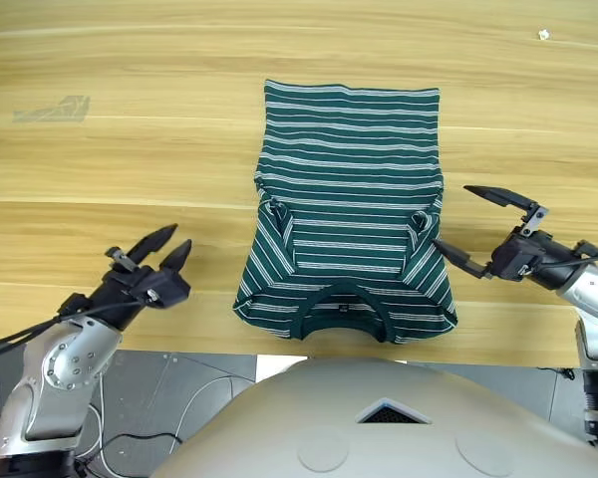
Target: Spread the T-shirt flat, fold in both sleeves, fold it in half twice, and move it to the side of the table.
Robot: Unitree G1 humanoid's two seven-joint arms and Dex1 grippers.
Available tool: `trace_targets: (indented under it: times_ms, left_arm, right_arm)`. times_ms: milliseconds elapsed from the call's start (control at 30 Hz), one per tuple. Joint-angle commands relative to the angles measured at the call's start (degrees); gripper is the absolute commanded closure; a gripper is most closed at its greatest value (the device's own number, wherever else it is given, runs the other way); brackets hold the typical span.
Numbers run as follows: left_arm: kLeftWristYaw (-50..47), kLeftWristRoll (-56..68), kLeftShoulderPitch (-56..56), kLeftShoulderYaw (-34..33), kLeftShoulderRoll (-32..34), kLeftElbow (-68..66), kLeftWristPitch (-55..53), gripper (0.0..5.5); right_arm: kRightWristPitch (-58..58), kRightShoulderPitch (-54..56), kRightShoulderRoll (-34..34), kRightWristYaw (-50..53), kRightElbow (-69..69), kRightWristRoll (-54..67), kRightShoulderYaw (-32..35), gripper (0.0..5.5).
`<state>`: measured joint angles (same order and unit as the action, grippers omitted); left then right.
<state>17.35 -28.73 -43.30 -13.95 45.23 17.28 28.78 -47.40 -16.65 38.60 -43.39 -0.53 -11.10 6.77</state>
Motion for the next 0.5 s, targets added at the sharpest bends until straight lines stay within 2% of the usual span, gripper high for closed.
trace_targets:
  times_ms: [33, 167, 300, 500]
  left_arm:
    - [-3.67, -16.66, -3.61, 5.33, 6.94, -4.55, 11.34, 3.94]
    - [-5.2, -20.41, -3.55, 7.01, 7.6, -5.33, 13.79, 3.94]
    - [-6.51, -23.05, -1.82, 10.18, 7.59, -6.1, 14.95, 3.94]
    - [-7.25, -23.99, 2.62, 13.93, 7.52, -6.88, 14.92, 3.94]
  right_arm:
    - [-23.48, 0.15, 8.31, 8.24, -12.82, -19.37, 2.9, 0.98]
    - [-30.45, 3.2, 12.14, 14.54, -20.95, -27.76, 1.39, 0.98]
    - [-34.76, 2.97, 13.9, 18.96, -22.93, -34.69, -1.83, 0.98]
    - [-34.22, 1.09, 12.97, 22.45, -19.07, -33.79, -7.62, 0.98]
